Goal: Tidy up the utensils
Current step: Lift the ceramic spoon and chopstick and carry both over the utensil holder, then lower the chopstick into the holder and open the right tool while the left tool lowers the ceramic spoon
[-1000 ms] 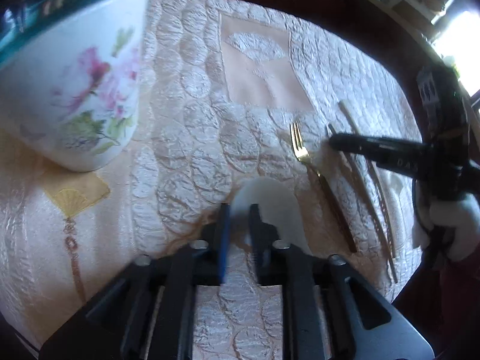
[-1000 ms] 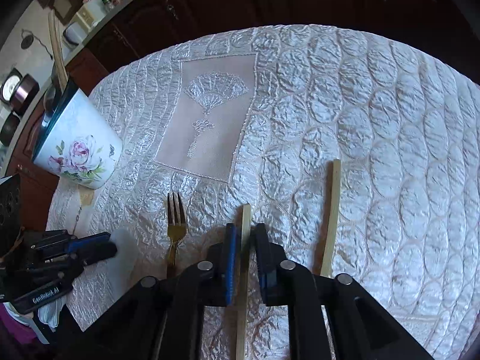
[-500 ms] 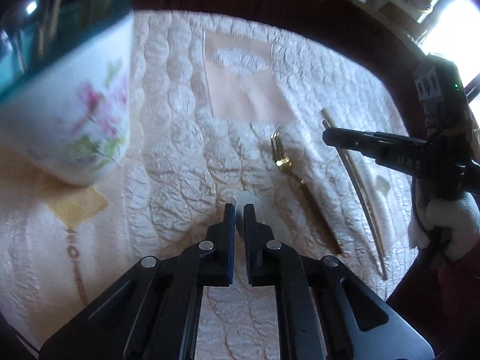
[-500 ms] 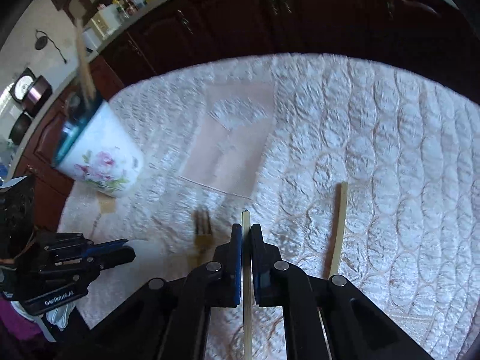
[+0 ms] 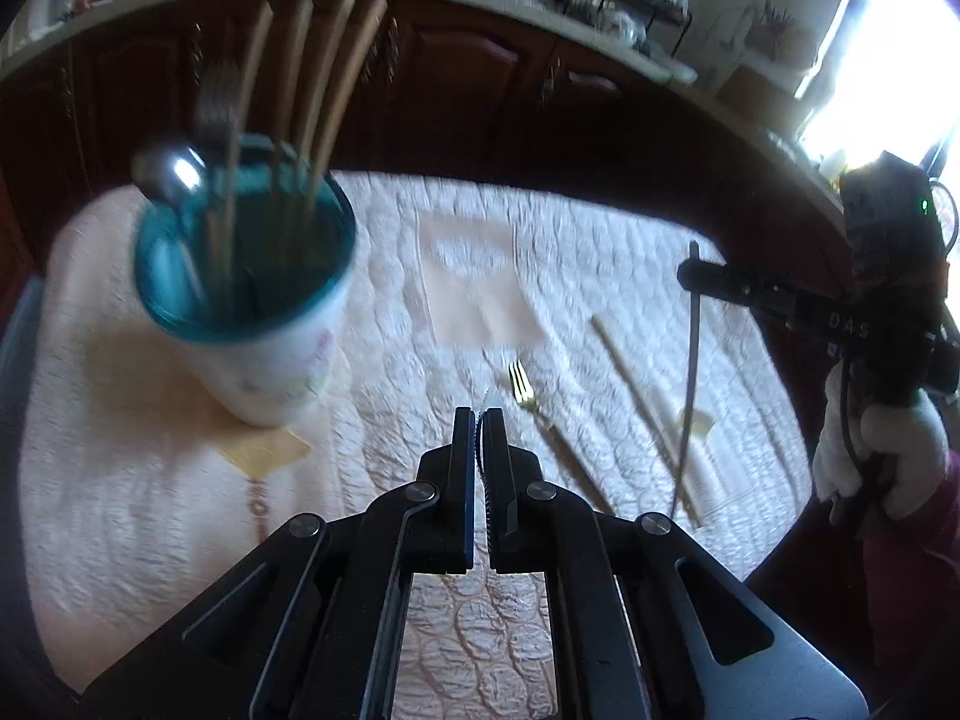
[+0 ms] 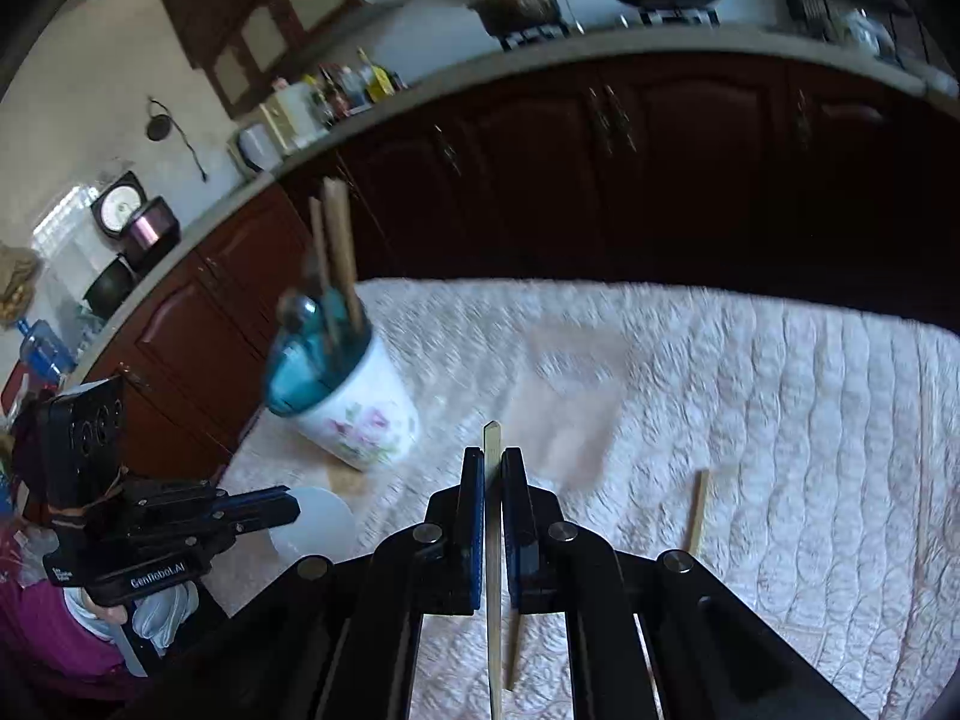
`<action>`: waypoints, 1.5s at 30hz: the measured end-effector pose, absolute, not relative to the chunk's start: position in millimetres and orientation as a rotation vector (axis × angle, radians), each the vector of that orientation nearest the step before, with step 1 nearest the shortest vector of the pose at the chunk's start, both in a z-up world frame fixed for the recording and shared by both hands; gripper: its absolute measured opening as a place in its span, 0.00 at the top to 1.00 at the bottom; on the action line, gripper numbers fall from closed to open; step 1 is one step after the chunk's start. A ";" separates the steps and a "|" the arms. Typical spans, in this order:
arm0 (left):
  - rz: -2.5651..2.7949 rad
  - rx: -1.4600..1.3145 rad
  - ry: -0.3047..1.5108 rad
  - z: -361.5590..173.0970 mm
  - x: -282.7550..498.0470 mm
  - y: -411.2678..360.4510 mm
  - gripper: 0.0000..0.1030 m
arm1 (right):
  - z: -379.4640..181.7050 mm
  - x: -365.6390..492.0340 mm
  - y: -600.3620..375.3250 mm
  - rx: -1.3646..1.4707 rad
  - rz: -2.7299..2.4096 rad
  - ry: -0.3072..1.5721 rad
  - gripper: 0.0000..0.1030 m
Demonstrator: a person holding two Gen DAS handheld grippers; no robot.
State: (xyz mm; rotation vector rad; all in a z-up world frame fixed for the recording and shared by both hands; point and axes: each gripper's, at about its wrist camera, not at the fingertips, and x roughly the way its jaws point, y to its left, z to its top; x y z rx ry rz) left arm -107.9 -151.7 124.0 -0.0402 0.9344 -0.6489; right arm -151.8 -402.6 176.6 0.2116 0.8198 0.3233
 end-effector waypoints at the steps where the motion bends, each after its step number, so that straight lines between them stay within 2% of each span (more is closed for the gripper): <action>1: -0.645 -0.044 0.916 131.3 -109.2 -147.1 0.99 | 182.2 -152.1 -399.5 0.206 0.328 0.811 0.95; 12: -0.491 -0.074 0.705 219.7 -90.2 -74.4 0.99 | 258.5 -135.2 -358.7 0.180 0.416 0.666 0.95; 18: -0.382 -0.078 0.632 242.2 -62.0 -48.8 0.99 | 297.2 -109.9 -327.6 0.174 0.438 0.590 0.95; 30: -0.252 0.008 0.588 219.2 -4.5 -57.5 0.99 | 318.2 -35.4 -262.5 0.086 0.414 0.514 0.95; 37: -0.190 0.084 0.564 193.0 6.8 -73.7 0.99 | 292.8 -4.3 -244.5 0.070 0.383 0.499 0.95; 45: -0.189 0.124 0.591 158.6 5.1 -80.1 0.99 | 247.0 -1.5 -243.7 0.076 0.411 0.596 0.95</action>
